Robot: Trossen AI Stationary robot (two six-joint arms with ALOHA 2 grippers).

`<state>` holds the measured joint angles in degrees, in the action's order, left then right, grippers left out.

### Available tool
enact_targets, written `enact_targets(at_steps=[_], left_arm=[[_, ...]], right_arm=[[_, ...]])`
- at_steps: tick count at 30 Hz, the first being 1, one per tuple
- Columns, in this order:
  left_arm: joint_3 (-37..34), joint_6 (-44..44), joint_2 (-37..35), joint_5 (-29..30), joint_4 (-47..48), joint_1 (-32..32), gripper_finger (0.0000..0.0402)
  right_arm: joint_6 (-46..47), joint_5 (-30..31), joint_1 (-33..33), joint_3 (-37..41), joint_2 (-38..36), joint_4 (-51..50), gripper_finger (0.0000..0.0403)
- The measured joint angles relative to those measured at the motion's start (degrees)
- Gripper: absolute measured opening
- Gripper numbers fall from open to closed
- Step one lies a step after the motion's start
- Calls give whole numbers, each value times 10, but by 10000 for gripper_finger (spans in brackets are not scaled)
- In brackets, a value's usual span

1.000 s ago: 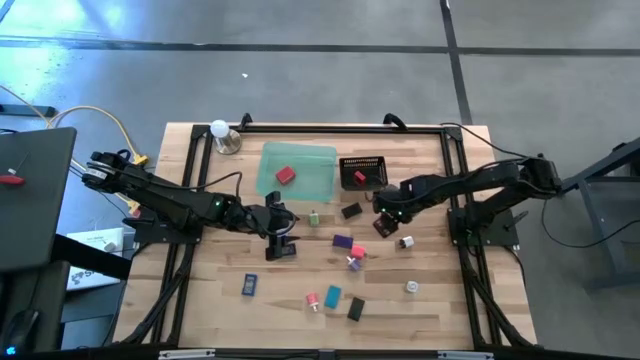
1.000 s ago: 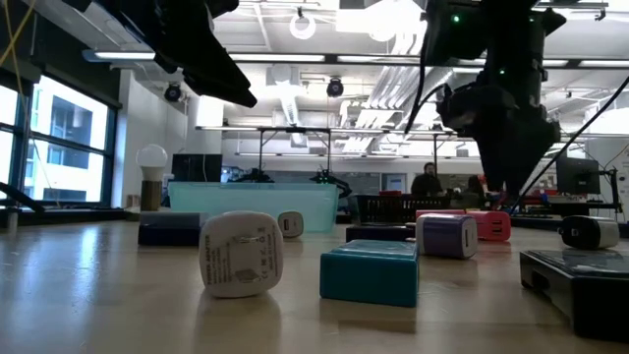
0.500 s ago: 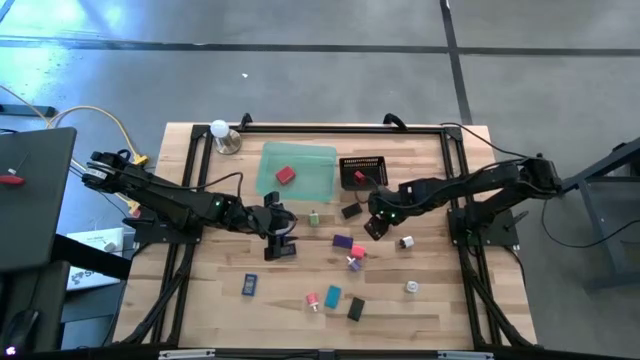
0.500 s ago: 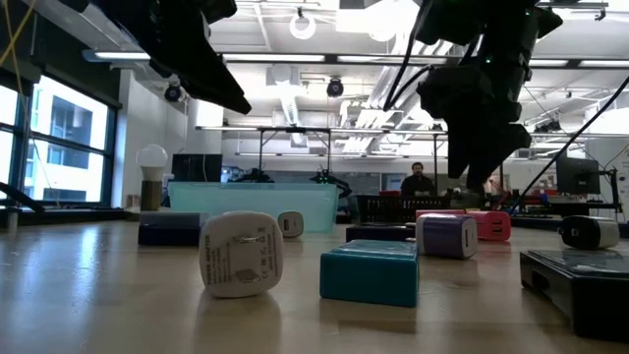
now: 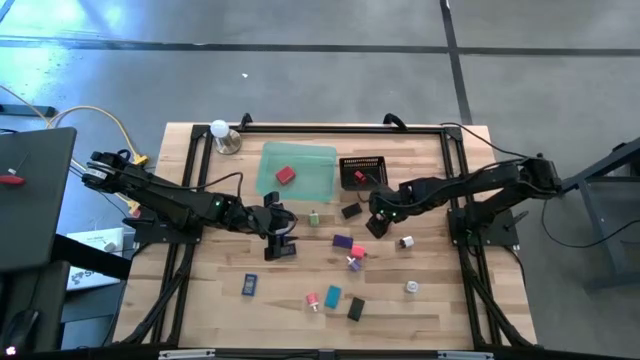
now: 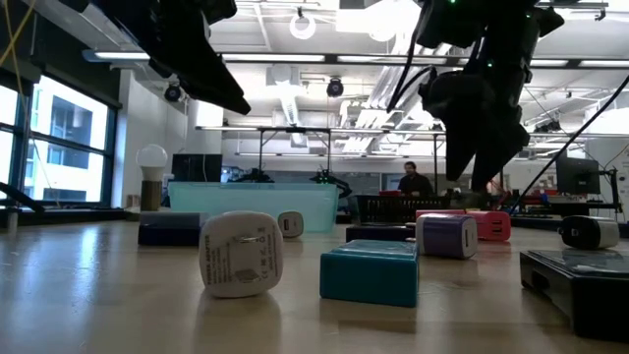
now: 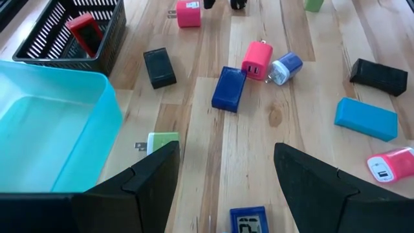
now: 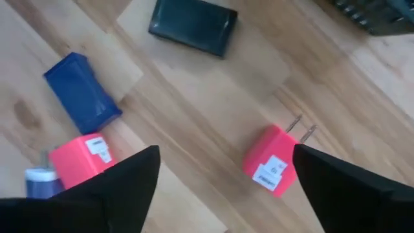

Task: Pick & Place Office items
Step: Put the top pink charger adapter into the green bin

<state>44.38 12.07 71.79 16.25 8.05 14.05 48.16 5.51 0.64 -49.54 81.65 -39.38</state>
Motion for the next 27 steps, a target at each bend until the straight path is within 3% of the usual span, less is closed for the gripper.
enact_targets(at_steps=[6,12,27], left_arm=[[0,0,0,0,1,0,246],[0,0,0,0,10,0,246],[0,0,0,0,13,0,246]], right_arm=[[1,-11,11,0,0,-2,365],[72,-1,4,0,0,-47,356],[121,-7,3,0,4,-80,350]])
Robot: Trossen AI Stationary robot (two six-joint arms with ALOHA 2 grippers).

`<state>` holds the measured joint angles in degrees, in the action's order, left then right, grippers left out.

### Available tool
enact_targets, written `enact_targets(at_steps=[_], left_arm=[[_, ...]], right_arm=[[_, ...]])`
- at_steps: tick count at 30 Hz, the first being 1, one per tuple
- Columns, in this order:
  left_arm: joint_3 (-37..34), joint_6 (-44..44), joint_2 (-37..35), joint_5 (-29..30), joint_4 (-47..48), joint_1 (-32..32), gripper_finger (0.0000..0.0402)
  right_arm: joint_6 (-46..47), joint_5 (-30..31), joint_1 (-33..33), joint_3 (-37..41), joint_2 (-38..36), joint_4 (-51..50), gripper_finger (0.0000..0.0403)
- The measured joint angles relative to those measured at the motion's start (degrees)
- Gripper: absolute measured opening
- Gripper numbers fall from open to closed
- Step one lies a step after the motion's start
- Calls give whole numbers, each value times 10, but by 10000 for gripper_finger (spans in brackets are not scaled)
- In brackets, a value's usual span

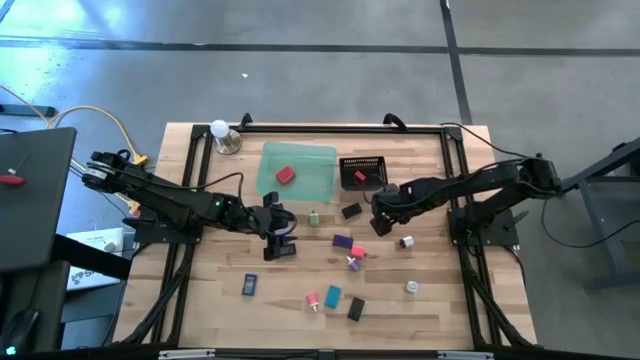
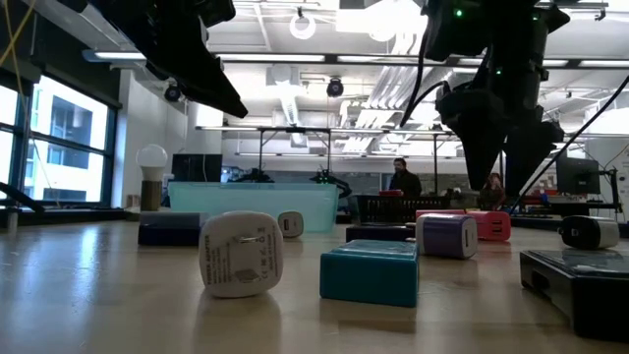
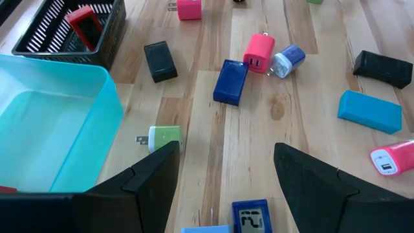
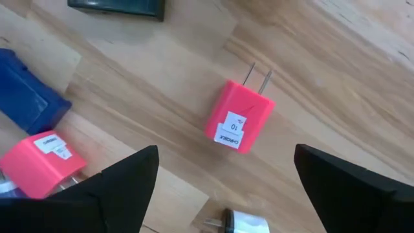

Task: Pick & Place Office items
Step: Put the top pink charger adapter into the green bin

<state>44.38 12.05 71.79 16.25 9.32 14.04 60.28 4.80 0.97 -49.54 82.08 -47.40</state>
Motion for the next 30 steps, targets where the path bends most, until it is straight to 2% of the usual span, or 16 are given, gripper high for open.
enact_targets(at_steps=[16,30], left_arm=[[0,0,0,0,0,0,246],[0,3,0,0,4,0,246]], right_arm=[[14,28,-2,1,13,-3,350],[-1,28,-25,1,93,26,350]])
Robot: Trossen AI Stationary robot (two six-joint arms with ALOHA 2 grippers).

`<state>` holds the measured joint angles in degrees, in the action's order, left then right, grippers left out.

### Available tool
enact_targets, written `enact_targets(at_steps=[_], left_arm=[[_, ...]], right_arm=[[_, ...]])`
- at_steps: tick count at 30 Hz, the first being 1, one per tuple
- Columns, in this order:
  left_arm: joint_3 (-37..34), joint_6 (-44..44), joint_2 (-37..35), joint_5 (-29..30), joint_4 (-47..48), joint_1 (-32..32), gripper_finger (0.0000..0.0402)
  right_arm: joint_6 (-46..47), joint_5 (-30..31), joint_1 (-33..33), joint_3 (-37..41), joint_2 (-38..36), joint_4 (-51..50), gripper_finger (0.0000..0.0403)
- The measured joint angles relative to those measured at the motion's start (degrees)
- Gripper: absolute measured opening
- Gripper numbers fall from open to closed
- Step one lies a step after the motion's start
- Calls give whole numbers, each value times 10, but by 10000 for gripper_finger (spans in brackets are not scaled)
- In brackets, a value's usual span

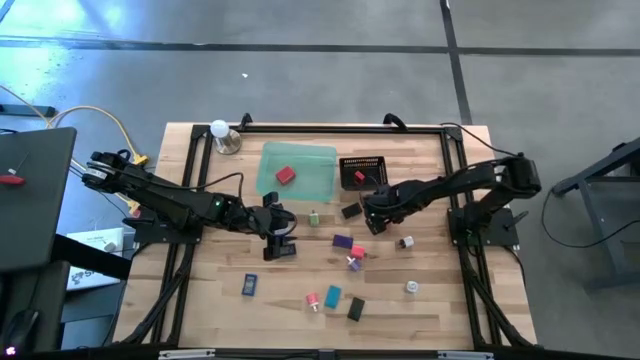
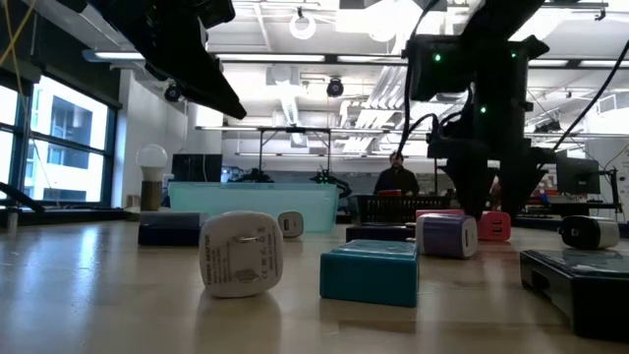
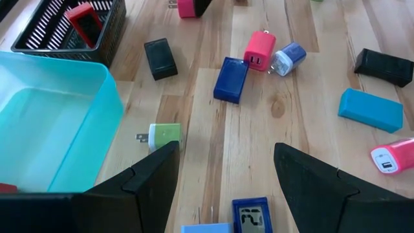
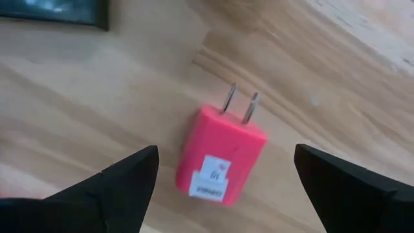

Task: Pick & Place Office items
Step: Put the top pink charger adapter into the green bin

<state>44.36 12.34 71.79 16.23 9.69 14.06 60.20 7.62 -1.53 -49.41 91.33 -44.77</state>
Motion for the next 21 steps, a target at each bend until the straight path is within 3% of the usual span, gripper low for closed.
enact_targets(at_steps=[5,9,21], left_arm=[[0,0,0,0,3,0,246],[0,2,0,0,3,0,246],[0,2,0,0,3,0,246]], right_arm=[[-1,0,-3,0,15,5,346],[-3,0,-6,0,20,2,318],[-21,-35,-5,0,19,-4,142]])
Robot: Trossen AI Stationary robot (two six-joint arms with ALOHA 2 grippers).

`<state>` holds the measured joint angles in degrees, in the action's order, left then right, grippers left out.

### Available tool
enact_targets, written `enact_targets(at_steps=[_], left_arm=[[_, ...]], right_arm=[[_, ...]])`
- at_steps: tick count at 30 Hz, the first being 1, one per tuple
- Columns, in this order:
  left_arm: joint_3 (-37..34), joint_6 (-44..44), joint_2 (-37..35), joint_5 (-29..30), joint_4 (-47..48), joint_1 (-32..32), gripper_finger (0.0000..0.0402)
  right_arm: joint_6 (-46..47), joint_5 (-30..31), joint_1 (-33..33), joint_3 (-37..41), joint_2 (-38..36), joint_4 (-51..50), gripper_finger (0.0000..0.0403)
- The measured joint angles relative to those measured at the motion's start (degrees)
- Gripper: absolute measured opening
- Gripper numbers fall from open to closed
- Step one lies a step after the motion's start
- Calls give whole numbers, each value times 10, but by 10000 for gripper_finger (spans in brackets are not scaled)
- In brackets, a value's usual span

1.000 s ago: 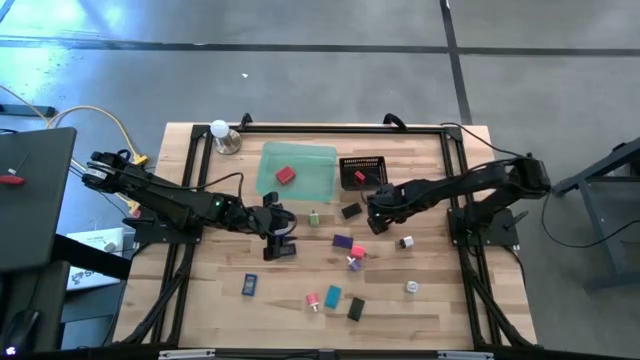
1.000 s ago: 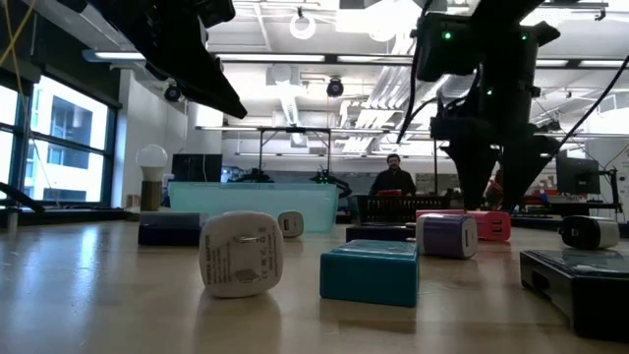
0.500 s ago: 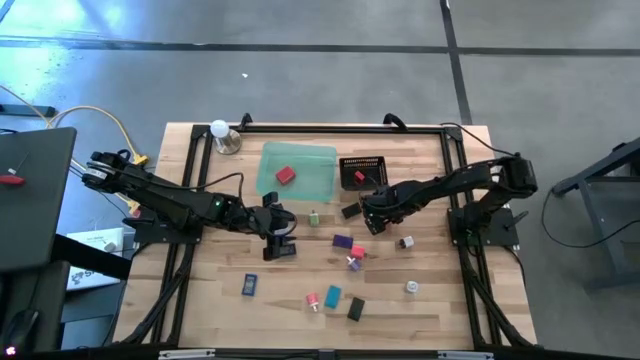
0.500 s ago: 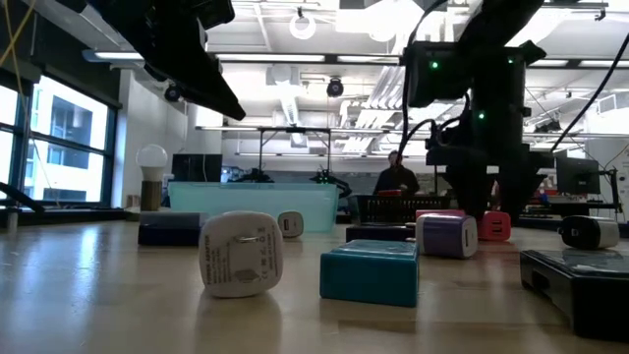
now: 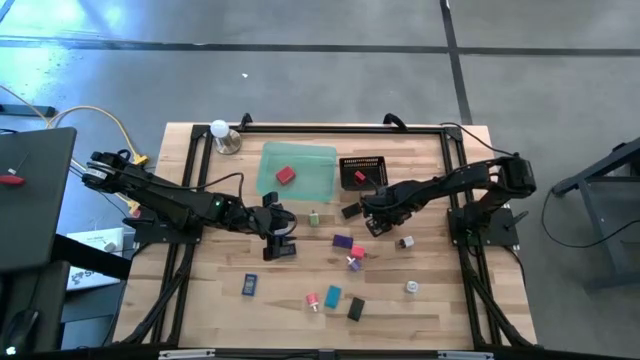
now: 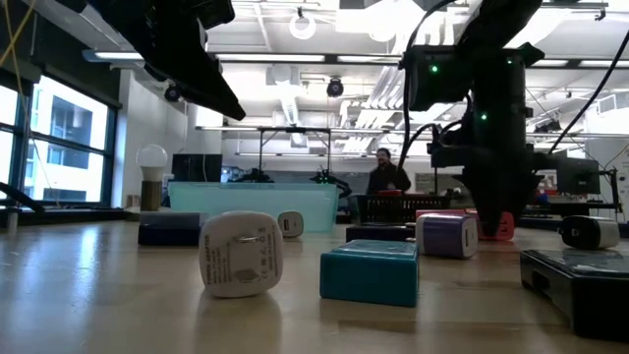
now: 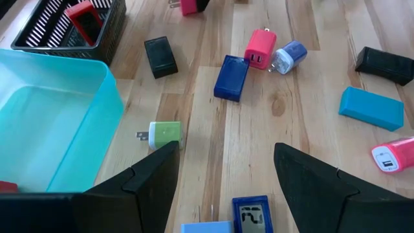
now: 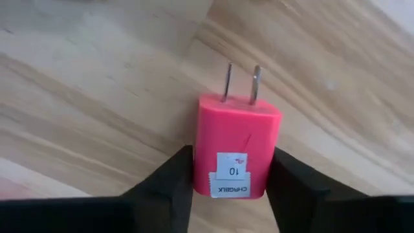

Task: Pick & Place Office items
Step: Put the top pink charger adapter into the green bin

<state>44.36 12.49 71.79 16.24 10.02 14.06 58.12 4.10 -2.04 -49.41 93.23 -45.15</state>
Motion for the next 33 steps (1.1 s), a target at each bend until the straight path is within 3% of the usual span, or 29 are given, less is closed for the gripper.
enact_targets(at_steps=[8,19,28,33], left_arm=[[0,0,0,0,1,0,246],[0,50,0,-3,-2,0,246],[0,41,0,1,-6,0,246],[0,29,0,1,-23,-1,246]], right_arm=[[-48,33,0,0,0,4,136],[-85,6,35,-2,-5,3,136],[-106,8,60,-42,-5,0,136],[-142,46,74,-82,-5,6,136]])
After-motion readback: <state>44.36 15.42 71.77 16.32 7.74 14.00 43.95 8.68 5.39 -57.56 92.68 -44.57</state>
